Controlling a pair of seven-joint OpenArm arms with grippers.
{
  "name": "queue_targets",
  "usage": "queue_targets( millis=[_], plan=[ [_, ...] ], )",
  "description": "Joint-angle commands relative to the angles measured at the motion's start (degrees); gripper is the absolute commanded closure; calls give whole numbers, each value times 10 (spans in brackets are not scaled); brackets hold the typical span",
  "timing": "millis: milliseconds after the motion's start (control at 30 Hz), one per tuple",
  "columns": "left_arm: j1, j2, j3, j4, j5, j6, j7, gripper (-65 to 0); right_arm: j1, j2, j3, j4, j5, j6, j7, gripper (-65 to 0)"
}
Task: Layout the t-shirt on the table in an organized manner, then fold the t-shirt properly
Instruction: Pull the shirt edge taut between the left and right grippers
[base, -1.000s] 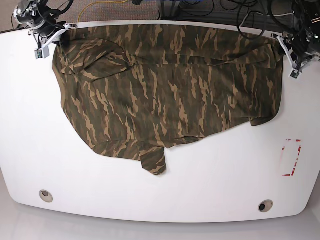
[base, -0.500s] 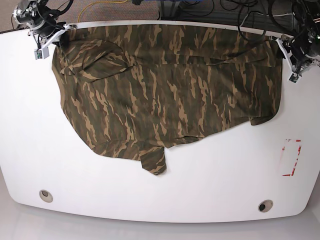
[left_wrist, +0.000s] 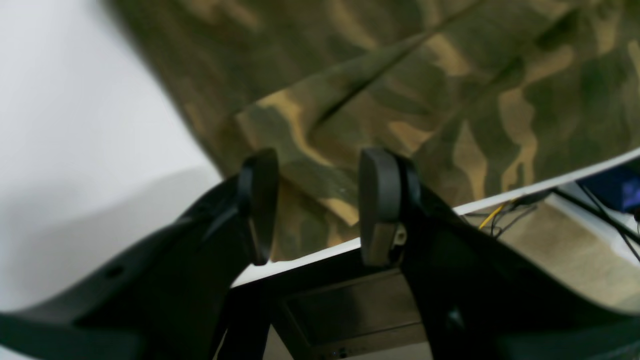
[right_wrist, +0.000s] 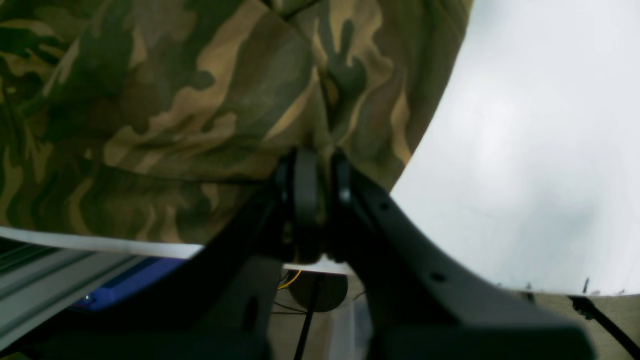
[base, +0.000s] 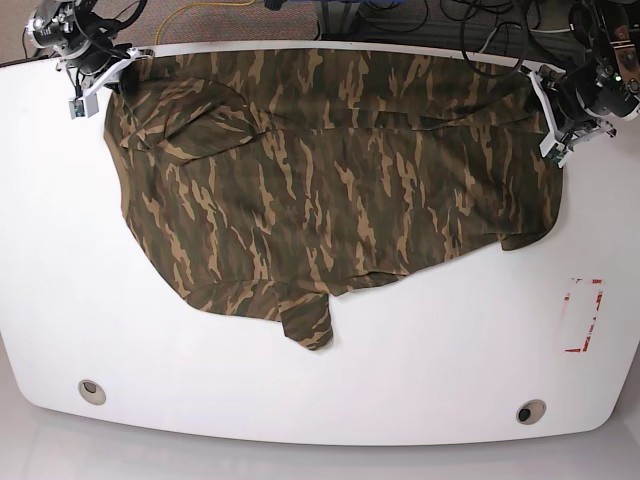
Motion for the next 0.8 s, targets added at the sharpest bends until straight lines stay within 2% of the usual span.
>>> queue_targets(
  millis=[0, 333, 567, 767],
  plan=[
    [0, 2, 2, 9, 0, 0, -2, -247, -2, 8, 5, 11, 6, 0, 8, -5],
    [0, 5, 3, 8, 8, 0, -2, -247, -2, 8, 5, 11, 6, 0, 8, -5],
    [1, 5, 2, -6, 61, 0, -5, -247, -2, 8, 5, 11, 6, 0, 8, -5],
    [1, 6, 2, -11, 67, 0, -5, -247, -2, 8, 5, 11, 6, 0, 8, -5]
  ],
)
